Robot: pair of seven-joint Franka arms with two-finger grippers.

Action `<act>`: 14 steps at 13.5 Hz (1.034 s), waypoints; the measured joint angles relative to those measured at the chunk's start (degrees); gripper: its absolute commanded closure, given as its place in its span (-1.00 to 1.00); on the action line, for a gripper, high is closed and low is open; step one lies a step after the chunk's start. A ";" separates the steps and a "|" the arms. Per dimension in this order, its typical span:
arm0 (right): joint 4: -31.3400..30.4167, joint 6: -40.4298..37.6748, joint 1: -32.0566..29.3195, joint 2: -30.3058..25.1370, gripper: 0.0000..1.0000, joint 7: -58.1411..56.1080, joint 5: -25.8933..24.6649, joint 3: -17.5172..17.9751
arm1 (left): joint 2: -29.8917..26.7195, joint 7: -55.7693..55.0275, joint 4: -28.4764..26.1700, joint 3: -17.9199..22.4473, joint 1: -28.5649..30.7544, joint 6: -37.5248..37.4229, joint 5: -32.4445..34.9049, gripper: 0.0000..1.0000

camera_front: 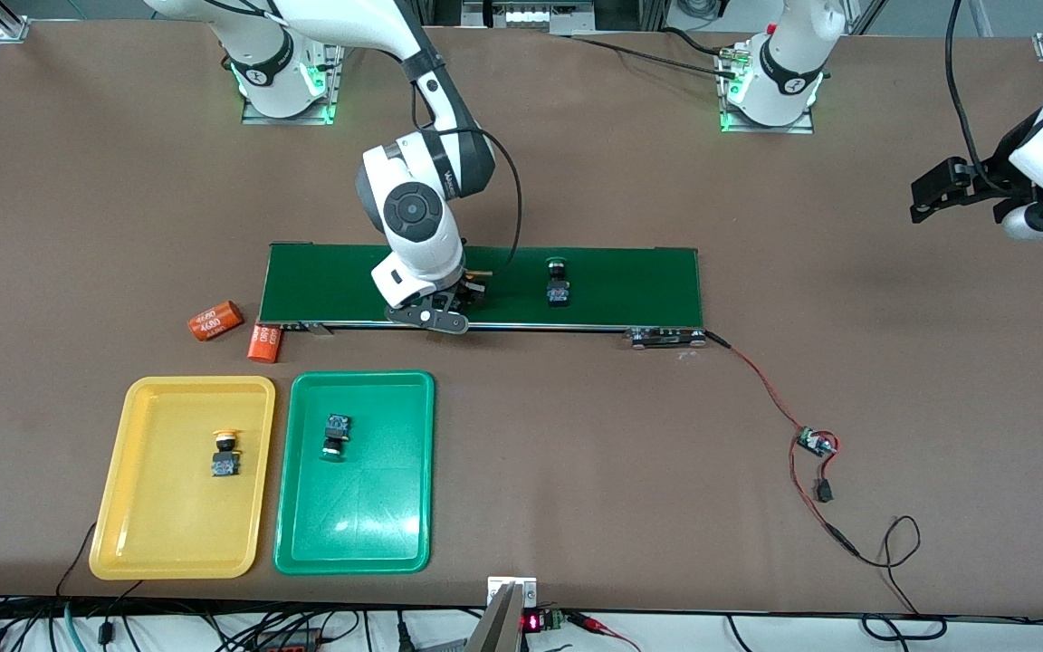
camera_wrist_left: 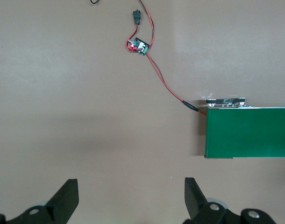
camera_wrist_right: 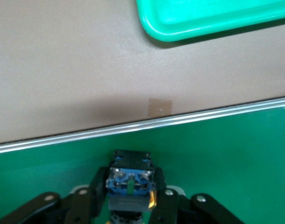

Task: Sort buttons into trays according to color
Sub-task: 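Move the right gripper back to the belt and grasp another yellow-cap button, then carry the button into the yellow tray and open the right gripper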

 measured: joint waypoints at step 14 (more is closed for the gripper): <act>4.87 0.28 -19.84 1.91 0.87 -26.47 -5.08 -11.30 | -0.04 0.00 0.03 -0.03 -0.01 -0.01 0.00 -1.00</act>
